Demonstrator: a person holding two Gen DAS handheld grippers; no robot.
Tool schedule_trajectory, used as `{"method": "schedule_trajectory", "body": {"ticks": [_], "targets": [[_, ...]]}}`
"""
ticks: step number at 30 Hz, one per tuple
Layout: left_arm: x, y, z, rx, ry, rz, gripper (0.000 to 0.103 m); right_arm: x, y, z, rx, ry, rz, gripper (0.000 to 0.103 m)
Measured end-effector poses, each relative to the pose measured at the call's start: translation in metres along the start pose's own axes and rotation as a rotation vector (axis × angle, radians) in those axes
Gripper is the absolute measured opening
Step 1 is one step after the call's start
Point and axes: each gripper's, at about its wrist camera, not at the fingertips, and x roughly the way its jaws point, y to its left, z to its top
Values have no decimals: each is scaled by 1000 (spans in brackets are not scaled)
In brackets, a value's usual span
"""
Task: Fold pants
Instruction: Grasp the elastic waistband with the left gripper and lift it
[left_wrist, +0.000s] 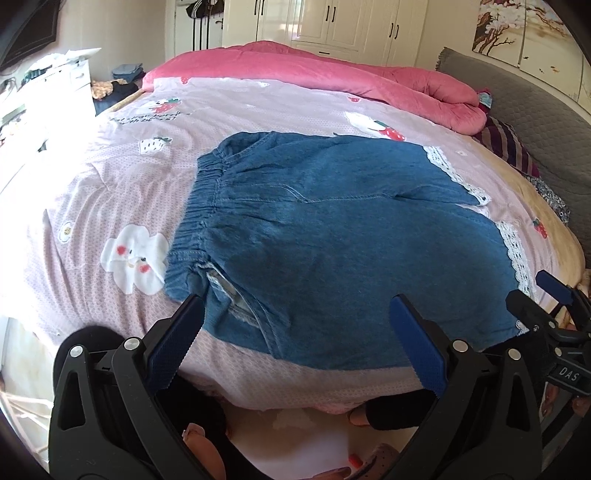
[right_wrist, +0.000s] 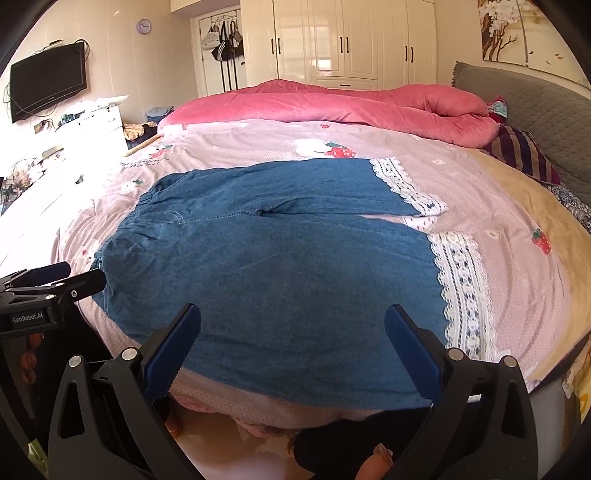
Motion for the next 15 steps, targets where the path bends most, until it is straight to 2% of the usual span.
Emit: {"method": "schedule_trajectory", "body": {"ticks": [7, 15], "targets": [[20, 39, 31, -47, 5, 30, 94, 34, -5, 32, 3, 26, 41, 99], [43, 66, 75, -81, -6, 49, 94, 76, -2, 69, -16, 42, 65, 99]]}}
